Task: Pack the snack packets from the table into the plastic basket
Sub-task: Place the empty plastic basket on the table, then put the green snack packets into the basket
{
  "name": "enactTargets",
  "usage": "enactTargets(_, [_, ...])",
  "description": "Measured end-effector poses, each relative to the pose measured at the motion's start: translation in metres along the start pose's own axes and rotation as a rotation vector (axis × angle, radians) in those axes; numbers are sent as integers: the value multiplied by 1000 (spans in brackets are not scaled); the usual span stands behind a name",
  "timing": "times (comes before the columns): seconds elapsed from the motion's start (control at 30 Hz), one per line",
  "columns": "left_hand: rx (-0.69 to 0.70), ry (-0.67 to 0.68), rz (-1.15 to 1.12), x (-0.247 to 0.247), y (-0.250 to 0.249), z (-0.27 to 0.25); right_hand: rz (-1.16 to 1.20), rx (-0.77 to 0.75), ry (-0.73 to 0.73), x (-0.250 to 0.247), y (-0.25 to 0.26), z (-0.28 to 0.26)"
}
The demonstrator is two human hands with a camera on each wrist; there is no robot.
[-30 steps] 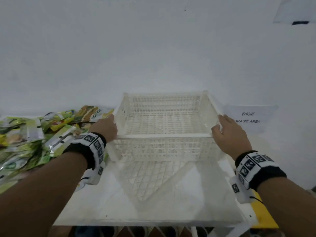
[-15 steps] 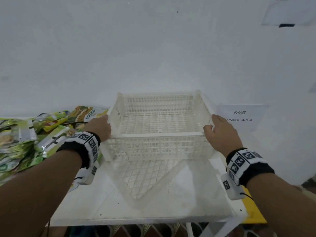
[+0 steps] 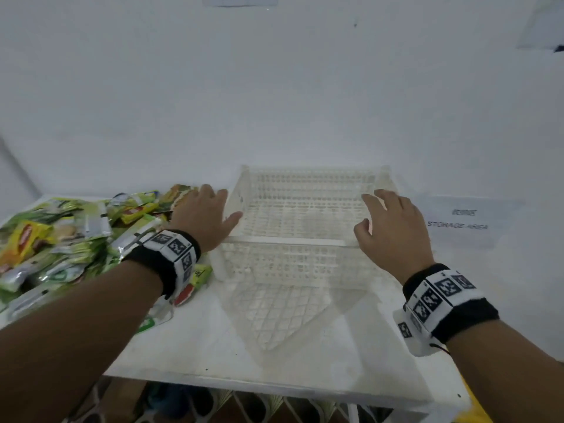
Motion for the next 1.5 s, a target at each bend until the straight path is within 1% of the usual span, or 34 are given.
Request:
enactTargets(0.1, [79, -43, 28, -14, 6, -13, 60, -130, -7, -2, 57, 11])
enactTargets(0.17, [87, -29, -18, -15, 19, -20, 89, -207, 5, 0, 92, 15])
enactTargets(0.3, [69, 32, -141, -6, 81, -37, 96, -354, 21, 12, 175, 17])
enactTargets(0.4, [109, 98, -217, 12, 140, -52, 94, -439, 38, 25, 244, 17])
enactTargets(0.47, [165, 162, -251, 28, 177, -65, 81, -473, 102, 38, 293, 16])
enactTargets(0.53, [223, 210, -274, 44, 208, -80, 67, -485, 217, 55, 334, 13])
enactTargets(0.6, [288, 256, -286, 59, 230, -93, 40, -482, 355, 74, 365, 9])
enactTargets(0.67, [332, 316, -302, 70, 243, -100, 4, -464, 496, 94, 384, 2])
enactTargets(0.73, [387, 334, -324, 74, 247, -106, 0, -440, 613, 111, 396, -6])
enactTargets(0.83, [481, 394, -373, 82, 237, -120, -23, -421, 710, 132, 399, -17])
enactTargets(0.93, [559, 403, -314, 88, 225, -131, -72, -394, 728, 144, 395, -22])
enactTargets(1.03, [621, 373, -273, 90, 213, -138, -56, -365, 690, 149, 391, -19])
enactTargets(1.1, [634, 394, -280, 93, 211, -138, -48, -338, 678, 153, 388, -15])
enactTargets(1.17, [619, 422, -310, 96, 213, -137, -40, -322, 679, 155, 386, -13])
enactTargets(1.23, [607, 416, -340, 99, 217, -136, -49, -323, 673, 155, 383, -10])
enactTargets(1.33, [587, 433, -320, 101, 225, -134, -67, -356, 648, 150, 378, -6])
enactTargets(1.43, [488, 437, -355, 94, 234, -125, -19, -367, 629, 143, 378, 0])
enactTargets(1.5, [409, 391, -358, 85, 242, -115, 3, -392, 600, 141, 383, 8])
Point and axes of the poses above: each hand's wrist, its own z-axis towards the middle knuckle, its own x-axis out of the palm, y = z × x, the point moved 4 cm from there along z, towards the middle knuckle, and after that the axes turned 2 degrees about y, right-handed, at the moved point
